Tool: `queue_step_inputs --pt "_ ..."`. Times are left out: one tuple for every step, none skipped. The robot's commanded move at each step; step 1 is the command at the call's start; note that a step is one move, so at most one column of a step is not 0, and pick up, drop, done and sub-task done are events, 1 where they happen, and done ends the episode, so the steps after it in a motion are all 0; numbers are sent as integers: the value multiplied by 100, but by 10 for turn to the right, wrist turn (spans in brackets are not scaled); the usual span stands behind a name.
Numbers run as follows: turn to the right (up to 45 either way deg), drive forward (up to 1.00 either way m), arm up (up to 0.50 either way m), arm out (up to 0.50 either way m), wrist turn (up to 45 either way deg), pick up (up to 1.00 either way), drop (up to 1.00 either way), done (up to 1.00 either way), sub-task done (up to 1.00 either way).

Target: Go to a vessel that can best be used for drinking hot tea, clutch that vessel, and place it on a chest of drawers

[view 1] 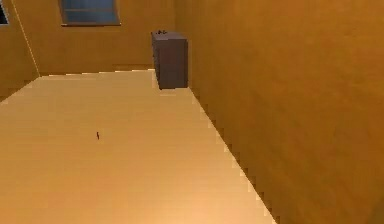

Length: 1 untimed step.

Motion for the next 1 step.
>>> queue_step_inputs --pt "-150 0 0 0 0 0 0 0 0"
